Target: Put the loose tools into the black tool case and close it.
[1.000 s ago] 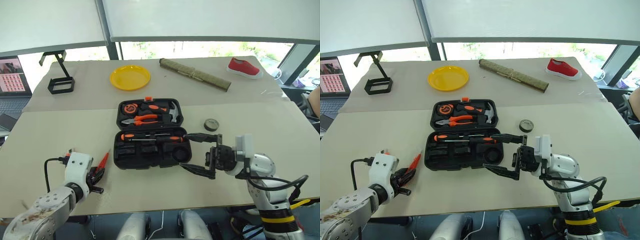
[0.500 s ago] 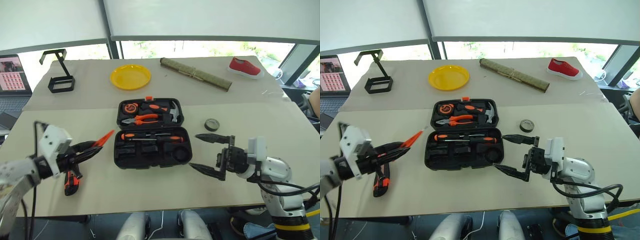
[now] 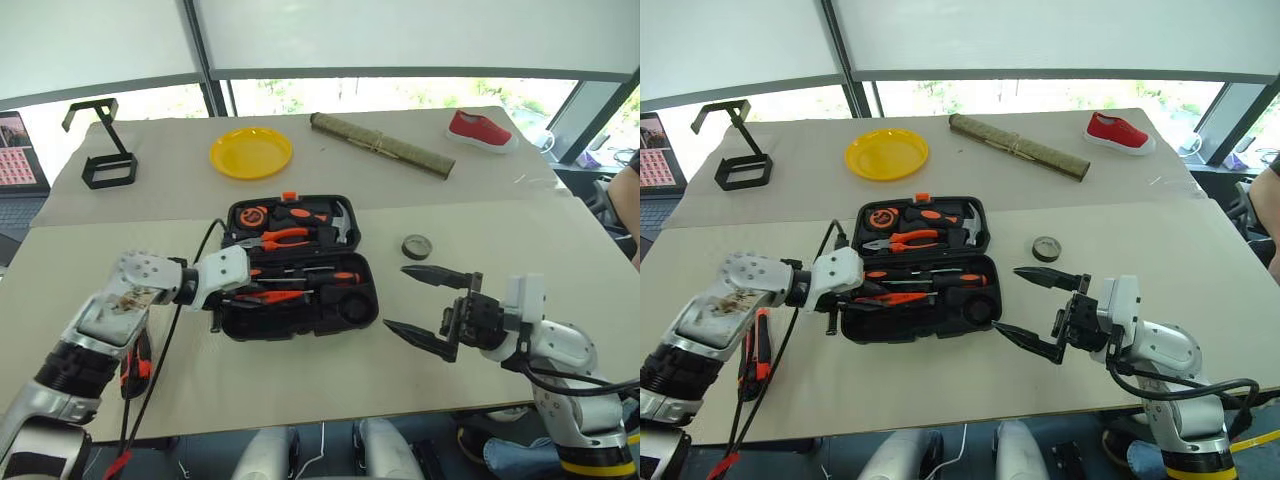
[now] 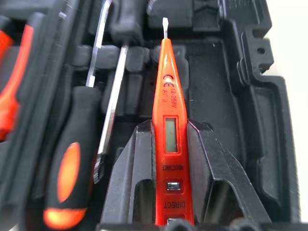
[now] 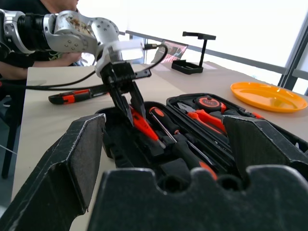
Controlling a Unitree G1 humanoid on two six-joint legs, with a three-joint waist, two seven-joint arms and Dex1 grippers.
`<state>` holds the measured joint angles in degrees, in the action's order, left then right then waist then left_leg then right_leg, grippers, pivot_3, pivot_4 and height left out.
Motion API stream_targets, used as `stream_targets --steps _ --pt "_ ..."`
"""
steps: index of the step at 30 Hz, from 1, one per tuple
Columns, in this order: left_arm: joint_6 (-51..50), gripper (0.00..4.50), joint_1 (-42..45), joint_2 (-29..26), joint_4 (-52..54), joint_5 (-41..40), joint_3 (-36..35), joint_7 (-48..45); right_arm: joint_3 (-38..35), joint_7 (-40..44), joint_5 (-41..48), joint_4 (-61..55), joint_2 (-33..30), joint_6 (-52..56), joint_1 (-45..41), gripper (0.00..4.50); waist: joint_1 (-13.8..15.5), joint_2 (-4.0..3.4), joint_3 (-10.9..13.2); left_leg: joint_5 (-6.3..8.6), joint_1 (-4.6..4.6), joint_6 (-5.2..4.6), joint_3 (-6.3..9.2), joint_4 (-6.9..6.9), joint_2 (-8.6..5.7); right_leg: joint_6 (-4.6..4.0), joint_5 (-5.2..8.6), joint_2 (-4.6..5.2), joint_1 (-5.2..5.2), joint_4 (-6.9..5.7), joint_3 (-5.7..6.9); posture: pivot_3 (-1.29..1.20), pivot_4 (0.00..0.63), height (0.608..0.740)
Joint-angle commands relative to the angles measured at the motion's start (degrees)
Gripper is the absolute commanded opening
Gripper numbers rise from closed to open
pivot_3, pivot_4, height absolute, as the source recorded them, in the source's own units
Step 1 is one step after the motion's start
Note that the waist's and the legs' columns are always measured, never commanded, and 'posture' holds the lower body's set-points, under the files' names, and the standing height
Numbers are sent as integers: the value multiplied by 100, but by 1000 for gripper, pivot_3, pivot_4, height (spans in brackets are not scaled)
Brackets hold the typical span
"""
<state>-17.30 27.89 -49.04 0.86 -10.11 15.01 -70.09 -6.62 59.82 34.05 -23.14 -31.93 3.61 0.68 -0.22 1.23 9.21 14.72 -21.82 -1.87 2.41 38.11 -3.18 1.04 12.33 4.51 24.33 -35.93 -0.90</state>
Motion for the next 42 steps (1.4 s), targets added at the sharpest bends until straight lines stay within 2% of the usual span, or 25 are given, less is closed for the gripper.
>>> stream_targets --steps 1,17,23,27,31,34,37,42 --pt "17 599 347 106 -218 335 138 22 -7 -172 59 -323 17 32 26 4500 8 0 0 1 0 -1 0 7 -1 1 1 0 -1 -2 1 0 150 740" --pt "-425 599 439 -40 -112 768 522 -493 66 -193 71 -274 -46 79 -86 4500 -14 1 1 17 -14 -26 2 68 0 10 5 -4 -6 -21 3 0 150 740" --pt "-739 2631 566 309 54 286 42 -292 112 -174 69 -257 -15 52 -86 4500 -30 4 3 18 -14 -28 1 70 -1 11 5 -2 -7 -21 3 0 150 740" --pt "-590 3991 498 188 279 -151 -276 -614 120 -124 65 -216 -10 16 -56 4500 -30 8 5 18 -23 -28 4 79 0 12 4 -2 -3 -22 5 0 150 740" --pt "-427 3991 430 144 367 -595 -701 -816 126 -61 63 -168 -14 -5 -14 4500 -30 7 5 18 -21 -27 4 78 0 12 4 -1 -3 -23 4 0 150 740" --pt "83 3991 290 267 33 -589 -938 -664 171 -31 14 -73 23 -49 -70 4500 -29 7 5 18 -19 -27 4 79 0 12 4 -1 -5 -23 4 0 150 740" --pt "669 3267 68 569 -422 -628 -1109 -480 237 -51 -29 -2 92 -72 -223 4500 -17 7 5 18 -16 -27 4 78 0 11 4 1 -6 -23 3 0 150 740" --pt "1374 1521 -149 910 -1045 -638 -1218 -429 348 -131 -62 128 233 -67 -554 4500 -12 7 5 18 -18 -27 4 79 -1 12 2 1 -3 -25 2 0 150 740"
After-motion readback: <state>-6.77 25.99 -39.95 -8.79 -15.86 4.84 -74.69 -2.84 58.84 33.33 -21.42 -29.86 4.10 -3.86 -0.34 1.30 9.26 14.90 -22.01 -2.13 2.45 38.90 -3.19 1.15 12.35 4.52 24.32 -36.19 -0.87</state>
